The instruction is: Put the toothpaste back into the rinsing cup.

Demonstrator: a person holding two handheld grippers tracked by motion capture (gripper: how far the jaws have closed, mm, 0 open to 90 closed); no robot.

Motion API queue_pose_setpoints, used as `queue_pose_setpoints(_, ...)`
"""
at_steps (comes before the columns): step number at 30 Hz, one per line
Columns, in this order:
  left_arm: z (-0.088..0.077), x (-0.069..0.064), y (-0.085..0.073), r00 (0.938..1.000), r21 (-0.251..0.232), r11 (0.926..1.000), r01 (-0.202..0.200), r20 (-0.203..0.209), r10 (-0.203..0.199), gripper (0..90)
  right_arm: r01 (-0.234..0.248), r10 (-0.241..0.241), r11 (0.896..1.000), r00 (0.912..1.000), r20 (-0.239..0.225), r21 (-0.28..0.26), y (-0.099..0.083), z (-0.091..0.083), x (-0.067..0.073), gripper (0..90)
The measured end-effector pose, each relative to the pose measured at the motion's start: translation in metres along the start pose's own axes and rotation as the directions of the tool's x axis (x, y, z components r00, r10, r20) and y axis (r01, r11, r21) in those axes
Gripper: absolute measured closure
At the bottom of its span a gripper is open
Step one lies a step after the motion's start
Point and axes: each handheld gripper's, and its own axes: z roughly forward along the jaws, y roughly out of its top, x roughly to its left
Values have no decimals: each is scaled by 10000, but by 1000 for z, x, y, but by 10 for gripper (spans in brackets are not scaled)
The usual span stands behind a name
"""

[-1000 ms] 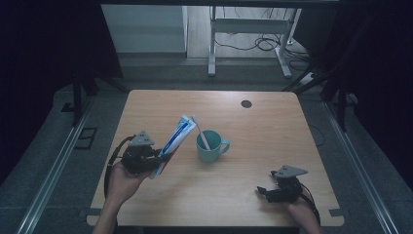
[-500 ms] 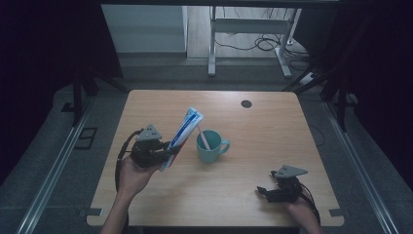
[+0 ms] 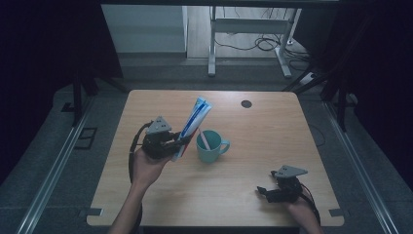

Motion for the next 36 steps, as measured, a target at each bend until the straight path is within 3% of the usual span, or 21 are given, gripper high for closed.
queue_pose_setpoints(22,52,-11,24,9996,-808,9964,-263,-146,252,729,13,-13,10000,10000,-14,10,0,0,0,142)
queue_pose_setpoints(36,83,-12,25,9990,-1235,9919,-286,-385,240,729,1,-1,10000,10000,-17,14,0,0,0,142)
